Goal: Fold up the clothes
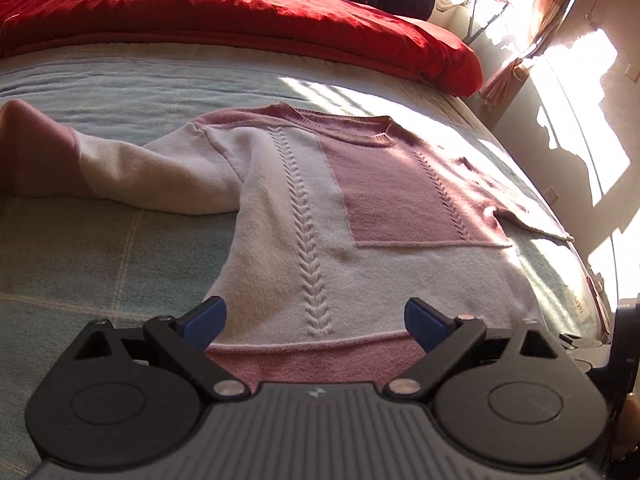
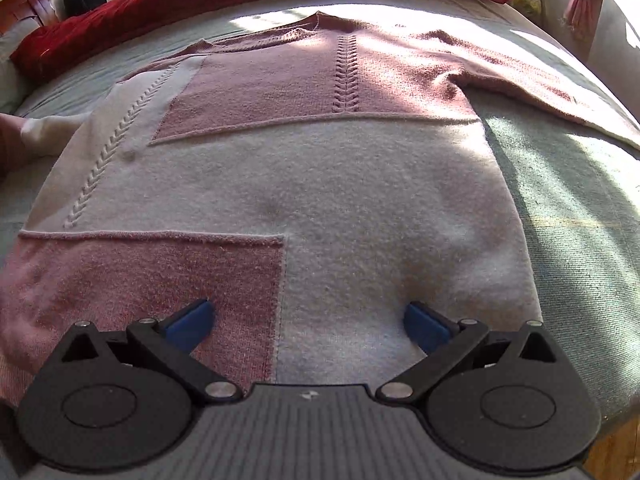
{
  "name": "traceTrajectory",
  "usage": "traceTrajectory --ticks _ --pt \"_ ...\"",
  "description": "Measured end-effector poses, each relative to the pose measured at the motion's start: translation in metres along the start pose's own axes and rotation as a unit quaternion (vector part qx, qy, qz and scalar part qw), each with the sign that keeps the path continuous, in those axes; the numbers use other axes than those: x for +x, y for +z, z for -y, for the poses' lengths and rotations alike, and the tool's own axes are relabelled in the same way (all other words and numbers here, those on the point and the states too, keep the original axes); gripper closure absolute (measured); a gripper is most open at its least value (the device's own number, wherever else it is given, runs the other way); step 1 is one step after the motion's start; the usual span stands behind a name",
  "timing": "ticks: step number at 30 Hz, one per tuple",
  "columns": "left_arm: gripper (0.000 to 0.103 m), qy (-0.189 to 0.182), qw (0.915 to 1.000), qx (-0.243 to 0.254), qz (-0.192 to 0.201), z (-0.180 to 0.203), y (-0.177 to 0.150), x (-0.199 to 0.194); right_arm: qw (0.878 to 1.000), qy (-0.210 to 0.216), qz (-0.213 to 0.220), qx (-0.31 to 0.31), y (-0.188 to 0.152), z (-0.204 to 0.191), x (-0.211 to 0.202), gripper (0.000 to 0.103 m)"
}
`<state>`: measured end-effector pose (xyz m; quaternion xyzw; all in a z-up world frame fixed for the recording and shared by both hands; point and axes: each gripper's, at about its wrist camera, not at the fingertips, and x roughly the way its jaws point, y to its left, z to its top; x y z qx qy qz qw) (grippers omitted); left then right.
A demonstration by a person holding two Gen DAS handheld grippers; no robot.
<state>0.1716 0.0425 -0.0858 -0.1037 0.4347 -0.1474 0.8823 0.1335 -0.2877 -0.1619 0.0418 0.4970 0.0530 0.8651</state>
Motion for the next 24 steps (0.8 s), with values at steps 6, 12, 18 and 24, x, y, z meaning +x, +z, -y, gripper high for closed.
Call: traceTrajectory --ticks 6,12,18,24 --pt "0.031 0.069 0.9971 -0.029 0.013 -0.058 0.03 0.001 0.999 0.015 -0.003 0.031 0.01 0.001 -0.009 0.0" --pt "0.043 0.174 0.9845 0.001 0.025 -0.118 0.036 -0.013 0.999 0.024 0.017 0.027 0.018 -0.008 -0.021 0.0" --pt "0.044 0.256 0.9658 0.009 0.04 -0.18 0.03 -0.024 0.999 0.021 0.027 0.019 0.033 -0.025 -0.02 0.0" --pt "0.045 0.248 0.9664 -0.002 0.066 -0.217 0.027 -0.012 1.0 0.017 0.017 0.0 0.041 -0.049 -0.012 0.0"
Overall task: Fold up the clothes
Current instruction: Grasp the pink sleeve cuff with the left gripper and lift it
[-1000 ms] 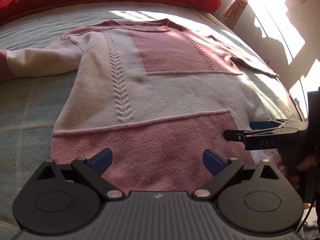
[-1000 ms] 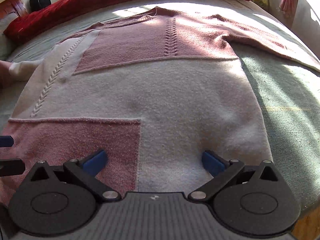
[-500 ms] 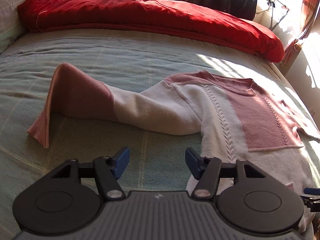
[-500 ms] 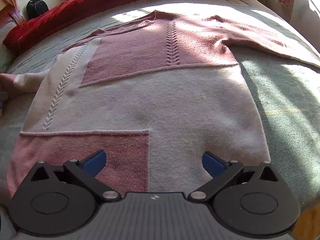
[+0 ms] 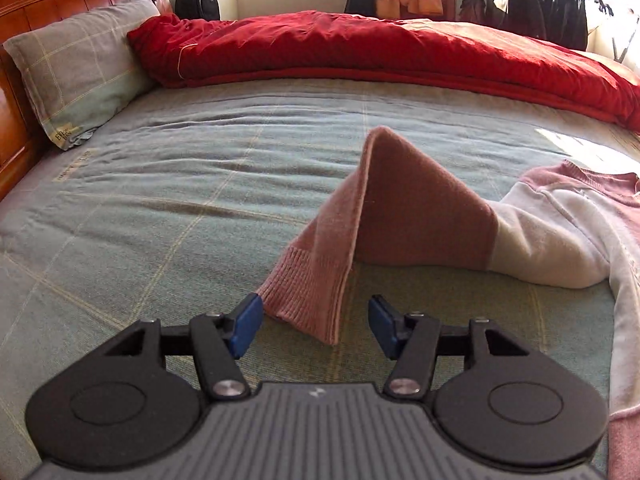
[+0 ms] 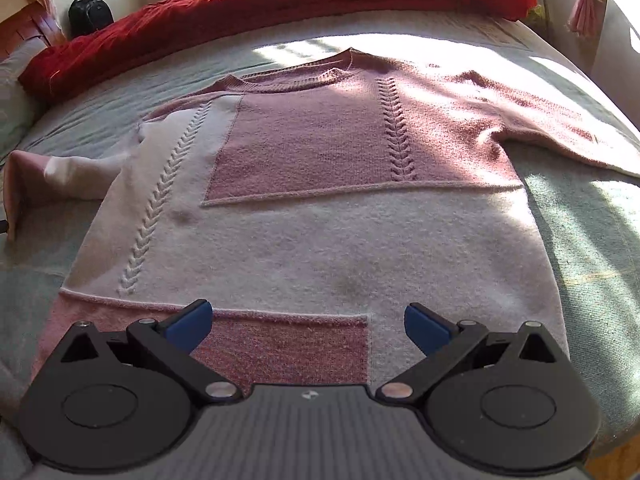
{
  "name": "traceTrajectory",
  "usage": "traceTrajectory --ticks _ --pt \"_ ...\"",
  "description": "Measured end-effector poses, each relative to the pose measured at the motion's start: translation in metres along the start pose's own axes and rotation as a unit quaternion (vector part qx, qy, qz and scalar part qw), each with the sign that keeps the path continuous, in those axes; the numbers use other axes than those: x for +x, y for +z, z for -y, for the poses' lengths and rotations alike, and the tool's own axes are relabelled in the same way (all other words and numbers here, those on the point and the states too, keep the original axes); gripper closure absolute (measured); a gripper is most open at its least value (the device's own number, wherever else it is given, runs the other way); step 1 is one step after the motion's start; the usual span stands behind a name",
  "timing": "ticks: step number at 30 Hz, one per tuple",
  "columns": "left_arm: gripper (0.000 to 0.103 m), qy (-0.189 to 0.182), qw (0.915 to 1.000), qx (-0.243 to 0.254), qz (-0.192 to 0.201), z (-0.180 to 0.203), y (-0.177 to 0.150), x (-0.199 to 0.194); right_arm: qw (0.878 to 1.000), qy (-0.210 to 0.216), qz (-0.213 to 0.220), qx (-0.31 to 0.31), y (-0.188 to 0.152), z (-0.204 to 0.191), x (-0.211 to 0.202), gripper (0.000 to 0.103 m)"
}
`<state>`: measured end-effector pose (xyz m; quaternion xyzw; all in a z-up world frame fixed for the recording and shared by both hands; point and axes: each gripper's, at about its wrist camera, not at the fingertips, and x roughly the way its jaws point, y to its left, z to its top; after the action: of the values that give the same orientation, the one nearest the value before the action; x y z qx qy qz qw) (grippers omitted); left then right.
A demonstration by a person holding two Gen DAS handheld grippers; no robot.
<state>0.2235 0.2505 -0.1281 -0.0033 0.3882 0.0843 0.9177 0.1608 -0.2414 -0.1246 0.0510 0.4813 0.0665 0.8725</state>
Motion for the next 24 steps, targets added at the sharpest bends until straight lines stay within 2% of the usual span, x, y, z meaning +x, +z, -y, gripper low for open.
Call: traceTrajectory --ticks 6,10,13,17,24 --pt "0.048 0.007 0.9991 0.038 0.017 0.0 -0.001 0.025 1.0 -0.014 -0.015 -0.022 0.002 -0.02 0.008 0.0" --pt "0.086 -0.003 0.9991 0.039 0.013 -0.005 0.002 0.036 0.999 -0.016 -0.021 -0.027 0.004 -0.028 0.011 0.0" --pt "0.098 -0.014 0.9993 0.035 0.008 -0.008 0.005 0.032 0.999 -0.014 -0.022 -0.036 0.005 -0.034 0.012 0.0" --pt "0.099 -0.018 0.9991 0.038 0.011 -0.012 0.011 0.017 0.999 -0.01 -0.022 -0.042 0.006 -0.04 0.011 0.0" --pt "0.099 -0.019 0.9993 -0.006 0.032 -0.047 0.031 -0.015 0.999 -0.01 -0.014 -0.042 0.005 -0.043 0.003 0.0"
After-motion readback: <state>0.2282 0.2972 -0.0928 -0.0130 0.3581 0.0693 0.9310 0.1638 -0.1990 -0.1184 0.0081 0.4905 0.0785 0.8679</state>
